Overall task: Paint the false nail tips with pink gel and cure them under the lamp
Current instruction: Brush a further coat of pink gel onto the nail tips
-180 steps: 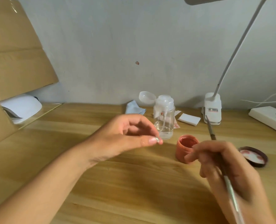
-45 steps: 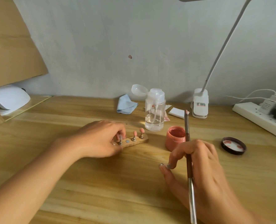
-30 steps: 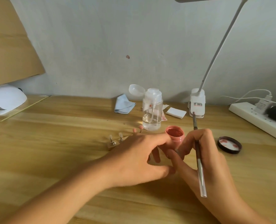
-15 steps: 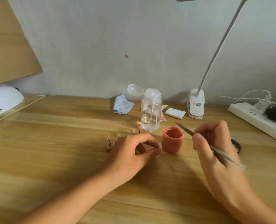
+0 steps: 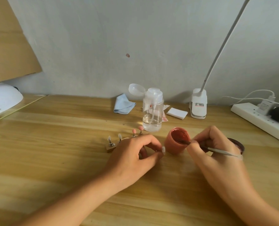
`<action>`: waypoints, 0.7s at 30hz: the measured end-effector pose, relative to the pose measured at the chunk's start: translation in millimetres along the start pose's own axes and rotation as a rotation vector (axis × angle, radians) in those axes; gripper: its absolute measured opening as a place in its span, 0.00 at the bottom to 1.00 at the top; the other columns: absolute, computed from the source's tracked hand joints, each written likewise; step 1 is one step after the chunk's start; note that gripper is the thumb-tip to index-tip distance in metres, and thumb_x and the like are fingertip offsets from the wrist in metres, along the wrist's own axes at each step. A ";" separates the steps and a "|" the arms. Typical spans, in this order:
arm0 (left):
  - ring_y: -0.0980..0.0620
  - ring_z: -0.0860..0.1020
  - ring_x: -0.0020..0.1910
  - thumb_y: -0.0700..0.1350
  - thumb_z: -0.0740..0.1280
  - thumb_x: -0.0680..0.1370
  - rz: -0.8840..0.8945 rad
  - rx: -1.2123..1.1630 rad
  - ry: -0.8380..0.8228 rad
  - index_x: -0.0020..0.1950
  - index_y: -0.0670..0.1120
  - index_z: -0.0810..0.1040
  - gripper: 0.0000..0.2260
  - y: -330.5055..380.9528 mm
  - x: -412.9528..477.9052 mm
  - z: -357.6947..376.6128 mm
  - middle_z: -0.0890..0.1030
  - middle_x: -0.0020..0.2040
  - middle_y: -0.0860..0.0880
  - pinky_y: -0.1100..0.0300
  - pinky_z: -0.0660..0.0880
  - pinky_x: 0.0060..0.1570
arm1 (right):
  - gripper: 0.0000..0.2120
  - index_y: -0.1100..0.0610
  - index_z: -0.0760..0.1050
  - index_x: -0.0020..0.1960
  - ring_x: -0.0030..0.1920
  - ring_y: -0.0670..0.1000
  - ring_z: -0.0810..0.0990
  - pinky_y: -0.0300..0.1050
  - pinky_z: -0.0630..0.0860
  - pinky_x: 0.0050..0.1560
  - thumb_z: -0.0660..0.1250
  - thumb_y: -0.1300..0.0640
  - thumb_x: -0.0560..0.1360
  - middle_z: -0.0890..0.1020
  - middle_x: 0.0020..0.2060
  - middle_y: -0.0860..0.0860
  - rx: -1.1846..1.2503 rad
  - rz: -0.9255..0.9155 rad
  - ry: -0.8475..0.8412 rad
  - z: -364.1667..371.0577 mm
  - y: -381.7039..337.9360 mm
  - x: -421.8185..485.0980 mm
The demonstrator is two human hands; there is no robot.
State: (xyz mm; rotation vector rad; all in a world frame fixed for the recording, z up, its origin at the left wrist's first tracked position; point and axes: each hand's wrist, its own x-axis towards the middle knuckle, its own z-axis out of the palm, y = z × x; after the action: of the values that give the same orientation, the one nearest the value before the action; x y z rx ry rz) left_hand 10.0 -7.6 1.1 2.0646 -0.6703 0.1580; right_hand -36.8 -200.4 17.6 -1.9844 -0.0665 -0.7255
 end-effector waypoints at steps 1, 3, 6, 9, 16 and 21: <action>0.55 0.75 0.30 0.46 0.74 0.75 0.005 0.010 0.004 0.46 0.54 0.82 0.03 0.2 -0.3 0.0 0.83 0.45 0.61 0.63 0.69 0.32 | 0.05 0.55 0.74 0.37 0.30 0.50 0.73 0.35 0.66 0.30 0.69 0.60 0.69 0.79 0.28 0.50 -0.003 0.000 -0.001 0.3 0.3 0.1; 0.56 0.75 0.31 0.46 0.74 0.74 0.020 0.038 0.011 0.45 0.54 0.83 0.03 0.3 -0.7 0.0 0.82 0.43 0.59 0.61 0.71 0.34 | 0.06 0.55 0.73 0.37 0.30 0.50 0.74 0.37 0.67 0.30 0.69 0.60 0.70 0.80 0.29 0.50 0.001 0.005 -0.016 0.6 1.0 -0.1; 0.55 0.74 0.33 0.48 0.75 0.73 0.027 0.109 0.025 0.44 0.54 0.82 0.03 -0.9 -0.9 0.2 0.80 0.41 0.54 0.56 0.73 0.40 | 0.05 0.55 0.74 0.38 0.30 0.49 0.74 0.35 0.67 0.31 0.69 0.59 0.70 0.80 0.30 0.50 0.004 0.014 -0.031 0.2 1.6 -0.6; 0.57 0.72 0.33 0.50 0.74 0.73 0.017 0.153 0.023 0.45 0.55 0.82 0.03 -2.4 -0.1 -0.2 0.80 0.43 0.57 0.59 0.70 0.38 | 0.05 0.55 0.73 0.38 0.30 0.50 0.73 0.34 0.66 0.30 0.69 0.60 0.70 0.80 0.29 0.50 0.016 0.011 -0.029 1.5 0.5 -1.3; 0.60 0.72 0.35 0.53 0.73 0.74 0.007 0.178 0.009 0.47 0.58 0.83 0.03 -7.8 1.4 0.0 0.79 0.41 0.59 0.60 0.69 0.36 | 0.05 0.53 0.73 0.43 0.33 0.51 0.75 0.42 0.71 0.36 0.59 0.57 0.71 0.79 0.31 0.56 0.233 -0.005 -0.012 -3.7 -9.4 -6.6; 0.60 0.71 0.31 0.49 0.75 0.73 -0.047 0.137 0.021 0.45 0.60 0.80 0.06 -13.1 3.2 0.7 0.76 0.34 0.64 0.63 0.66 0.33 | 0.06 0.65 0.75 0.46 0.35 0.50 0.82 0.37 0.78 0.41 0.61 0.65 0.72 0.84 0.35 0.60 0.506 0.045 -0.145 0.3 -10.9 -10.4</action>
State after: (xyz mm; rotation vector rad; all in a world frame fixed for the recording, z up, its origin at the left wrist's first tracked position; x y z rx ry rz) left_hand 19.4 -4.0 -7.9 2.2049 -0.6128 0.2031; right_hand -48.9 -191.9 20.7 -1.5430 -0.2656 -0.4756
